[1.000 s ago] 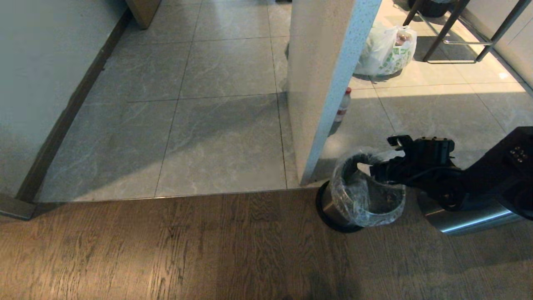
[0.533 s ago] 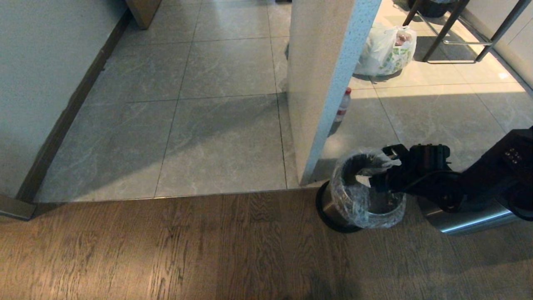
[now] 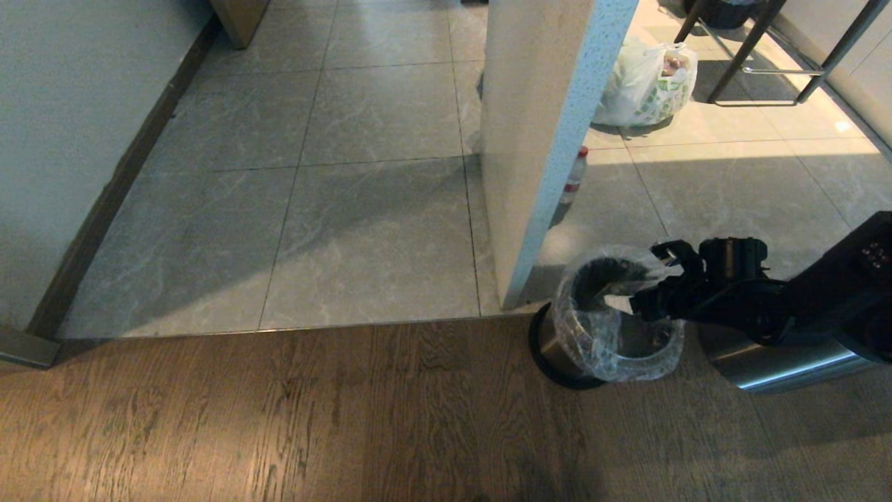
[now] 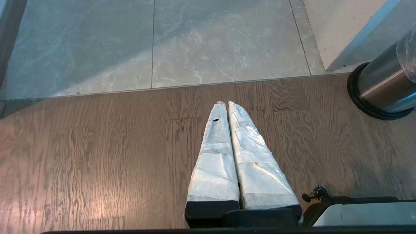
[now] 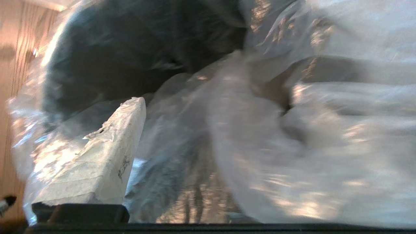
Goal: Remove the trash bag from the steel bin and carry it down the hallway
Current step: Pick up the trash bag
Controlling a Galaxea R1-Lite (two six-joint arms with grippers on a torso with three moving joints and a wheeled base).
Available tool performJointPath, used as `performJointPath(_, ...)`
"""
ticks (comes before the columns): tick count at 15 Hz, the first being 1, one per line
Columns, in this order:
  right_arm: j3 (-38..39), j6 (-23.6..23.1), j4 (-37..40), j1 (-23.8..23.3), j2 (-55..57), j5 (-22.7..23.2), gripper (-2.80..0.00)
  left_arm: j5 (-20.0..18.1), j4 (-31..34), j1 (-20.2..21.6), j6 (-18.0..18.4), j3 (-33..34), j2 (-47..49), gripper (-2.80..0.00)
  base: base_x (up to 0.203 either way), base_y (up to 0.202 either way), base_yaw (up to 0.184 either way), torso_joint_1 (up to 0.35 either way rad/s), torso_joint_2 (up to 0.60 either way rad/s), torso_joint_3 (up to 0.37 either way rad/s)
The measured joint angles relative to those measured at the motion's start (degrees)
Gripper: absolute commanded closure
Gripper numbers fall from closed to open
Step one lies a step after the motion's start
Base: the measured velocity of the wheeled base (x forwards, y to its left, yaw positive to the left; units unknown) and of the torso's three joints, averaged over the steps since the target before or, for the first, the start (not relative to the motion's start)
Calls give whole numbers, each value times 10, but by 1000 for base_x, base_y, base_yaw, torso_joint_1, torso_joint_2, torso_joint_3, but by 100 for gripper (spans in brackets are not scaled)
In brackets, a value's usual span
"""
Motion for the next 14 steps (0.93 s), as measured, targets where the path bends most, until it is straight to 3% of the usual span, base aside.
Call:
performJointPath(3, -4, 9, 8, -18, -2, 5, -280, 0, 0, 0, 0, 0, 0, 0, 0, 0, 0, 0, 0, 0)
performJointPath(7, -8, 68, 45, -29, -17, 14, -280, 0, 0, 0, 0, 0, 0, 0, 0, 0, 0, 0, 0, 0)
performJointPath(14, 1, 64, 86, -23, -49, 67, -280, 0, 0, 0, 0, 0, 0, 0, 0, 0, 0, 0, 0, 0)
